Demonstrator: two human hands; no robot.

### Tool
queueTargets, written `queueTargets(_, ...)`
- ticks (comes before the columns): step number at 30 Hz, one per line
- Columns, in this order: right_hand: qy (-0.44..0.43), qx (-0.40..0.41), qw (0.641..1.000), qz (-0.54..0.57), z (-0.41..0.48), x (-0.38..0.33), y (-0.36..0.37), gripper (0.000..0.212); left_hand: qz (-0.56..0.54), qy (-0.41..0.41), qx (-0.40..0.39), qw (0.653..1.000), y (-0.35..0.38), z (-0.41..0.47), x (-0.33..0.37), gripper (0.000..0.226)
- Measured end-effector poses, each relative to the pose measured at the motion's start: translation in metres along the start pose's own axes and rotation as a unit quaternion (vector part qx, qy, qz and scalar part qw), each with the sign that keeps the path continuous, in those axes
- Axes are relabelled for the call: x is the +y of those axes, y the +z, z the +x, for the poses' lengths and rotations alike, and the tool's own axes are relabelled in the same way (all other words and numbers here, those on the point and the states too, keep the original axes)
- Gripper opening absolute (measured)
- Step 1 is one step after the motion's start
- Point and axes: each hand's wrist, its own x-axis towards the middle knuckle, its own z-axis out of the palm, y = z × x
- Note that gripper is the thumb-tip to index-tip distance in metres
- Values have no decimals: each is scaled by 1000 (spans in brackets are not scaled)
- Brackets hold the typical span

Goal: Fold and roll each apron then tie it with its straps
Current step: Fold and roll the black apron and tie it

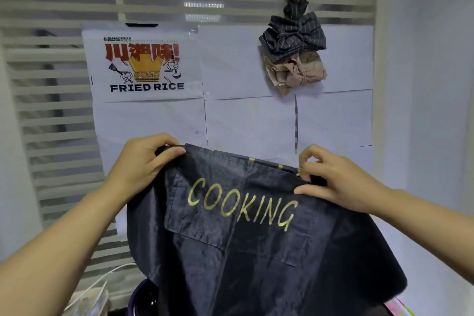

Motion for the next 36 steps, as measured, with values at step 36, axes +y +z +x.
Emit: queueTargets(36, 541, -301, 783, -57, -23, 75, 37, 41, 304, -367, -322, 818, 74, -1, -47, 42)
